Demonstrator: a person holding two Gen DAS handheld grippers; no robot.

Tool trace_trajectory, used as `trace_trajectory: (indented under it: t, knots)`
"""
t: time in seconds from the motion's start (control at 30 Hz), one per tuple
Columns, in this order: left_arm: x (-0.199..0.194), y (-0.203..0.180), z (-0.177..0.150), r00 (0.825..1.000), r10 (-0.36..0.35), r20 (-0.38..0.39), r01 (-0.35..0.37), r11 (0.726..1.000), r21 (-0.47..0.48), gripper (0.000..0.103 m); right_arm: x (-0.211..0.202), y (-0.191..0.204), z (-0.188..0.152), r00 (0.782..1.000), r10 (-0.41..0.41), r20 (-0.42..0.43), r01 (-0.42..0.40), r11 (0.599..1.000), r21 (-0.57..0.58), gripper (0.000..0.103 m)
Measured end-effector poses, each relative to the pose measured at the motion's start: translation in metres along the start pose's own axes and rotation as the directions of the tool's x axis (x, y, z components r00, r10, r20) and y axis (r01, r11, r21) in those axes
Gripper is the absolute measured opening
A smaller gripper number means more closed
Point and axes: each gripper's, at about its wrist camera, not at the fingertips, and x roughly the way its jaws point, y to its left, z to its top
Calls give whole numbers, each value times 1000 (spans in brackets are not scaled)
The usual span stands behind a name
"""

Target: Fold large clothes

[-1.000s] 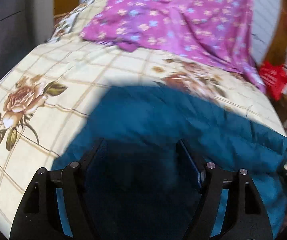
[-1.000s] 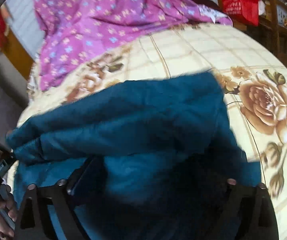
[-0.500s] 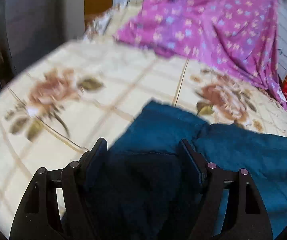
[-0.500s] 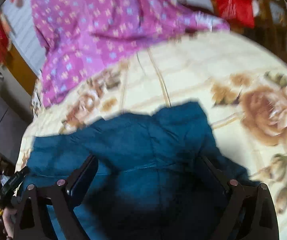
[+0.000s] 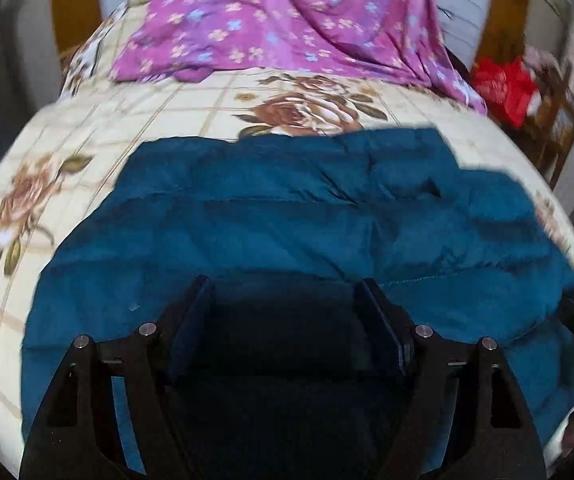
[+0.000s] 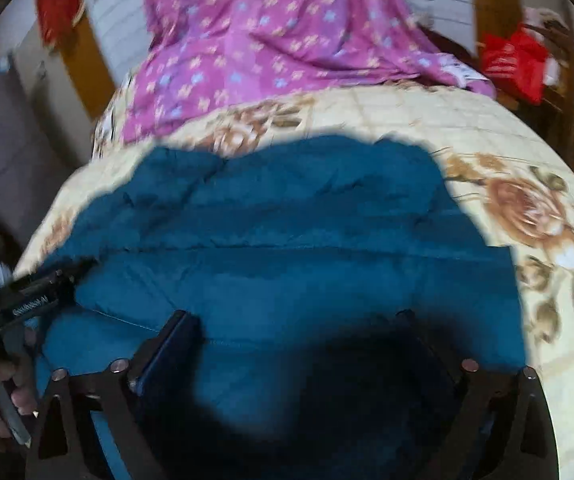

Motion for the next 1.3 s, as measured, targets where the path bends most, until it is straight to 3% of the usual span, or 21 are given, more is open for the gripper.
trace_trajectory:
  t: [0.07, 0.17, 0.3, 0.5, 0.67, 0.83, 0.93, 1.0, 1.1, 1.23, 1.3]
  knots:
    - [-18, 21, -2, 998, -53, 28, 55, 997, -48, 75, -41, -13, -11, 990, 46, 131, -50, 998, 26, 99]
    - [-36, 47, -8, 997, -40, 60, 43, 998, -48, 75, -77, -46, -36, 977, -13, 212, -2, 998, 68, 99]
    - [-44, 102, -27, 1000, -4, 27, 6, 996, -88, 75, -87, -104, -61, 983, 46, 176, -81, 976, 202, 99]
    - [-41, 142, -50, 1000, 27, -8, -28, 998, -57, 75, -76, -111, -74, 994, 55, 96, -68, 987, 143, 99]
    - [-37, 159, -61, 998, -57, -32, 54, 995, -78, 75, -55, -121, -74, 996, 76, 36, -82, 978, 192, 99]
    - [-21, 153, -63, 992, -95, -84, 89, 994, -70, 79, -32, -134, -77, 984, 175, -10, -164, 939, 304, 100]
    - [-9, 160, -62, 978, -169, -123, 152, 979, -139, 82, -31, -137, -76, 976, 217, 6, -207, 926, 315, 101]
    - [2, 172, -62, 953, -262, -155, 221, 946, -239, 90, -28, -137, -75, 962, 273, 6, -262, 918, 296, 101]
    - [5, 172, -56, 939, -308, -150, 269, 934, -234, 94, -18, -133, -70, 914, 405, 1, -391, 881, 265, 103]
    - [13, 164, -44, 907, -384, -171, 338, 909, -244, 94, -7, -126, -62, 902, 431, -8, -421, 884, 204, 103]
    - [18, 162, -36, 902, -390, -184, 342, 906, -248, 94, -1, -121, -58, 893, 449, -18, -439, 880, 180, 103]
